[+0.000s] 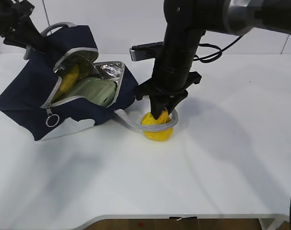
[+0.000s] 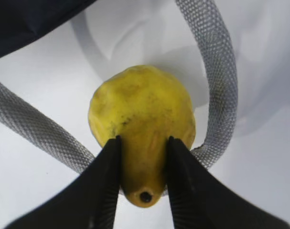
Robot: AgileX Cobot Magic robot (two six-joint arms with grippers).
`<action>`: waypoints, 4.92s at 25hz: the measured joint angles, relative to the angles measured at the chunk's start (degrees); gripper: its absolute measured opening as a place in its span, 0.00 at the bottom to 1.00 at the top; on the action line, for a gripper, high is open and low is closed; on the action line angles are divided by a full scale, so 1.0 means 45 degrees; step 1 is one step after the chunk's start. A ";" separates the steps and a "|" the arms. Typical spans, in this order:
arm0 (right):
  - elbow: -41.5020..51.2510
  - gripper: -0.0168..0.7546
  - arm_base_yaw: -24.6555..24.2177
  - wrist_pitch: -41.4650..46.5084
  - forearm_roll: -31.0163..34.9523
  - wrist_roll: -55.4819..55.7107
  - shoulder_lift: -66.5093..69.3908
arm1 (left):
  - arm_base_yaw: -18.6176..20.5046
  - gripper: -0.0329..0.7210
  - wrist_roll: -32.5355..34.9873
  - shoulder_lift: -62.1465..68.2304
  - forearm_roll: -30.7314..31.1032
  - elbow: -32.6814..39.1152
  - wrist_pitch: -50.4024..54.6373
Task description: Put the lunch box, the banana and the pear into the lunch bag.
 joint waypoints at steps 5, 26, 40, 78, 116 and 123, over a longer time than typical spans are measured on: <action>-0.0530 0.33 0.0000 0.0051 -0.0020 0.0000 0.0197 | 0.0000 0.05 0.0000 0.0000 0.0000 0.0000 0.0000; -0.3451 0.32 0.0000 -0.1846 0.3661 0.0000 0.0197 | 0.0000 0.05 0.0000 0.0000 0.0000 0.0000 0.0000; -0.3483 0.32 0.0000 -0.4501 0.8215 -0.0866 0.1801 | 0.0000 0.05 0.0000 0.0000 0.0000 0.0000 0.0000; -0.5358 0.74 -0.0749 0.0199 0.3799 0.1943 0.2647 | 0.0000 0.05 0.0000 0.0000 0.0000 0.0000 0.0000; -0.5598 0.10 -0.0749 0.0229 0.3937 0.2949 0.4172 | 0.0000 0.05 0.0000 0.0000 0.0027 0.0000 0.0000; -0.6877 0.07 -0.0749 0.0324 0.3495 0.2705 0.4172 | 0.0000 0.05 -0.0106 0.0000 -0.0239 0.0000 0.0000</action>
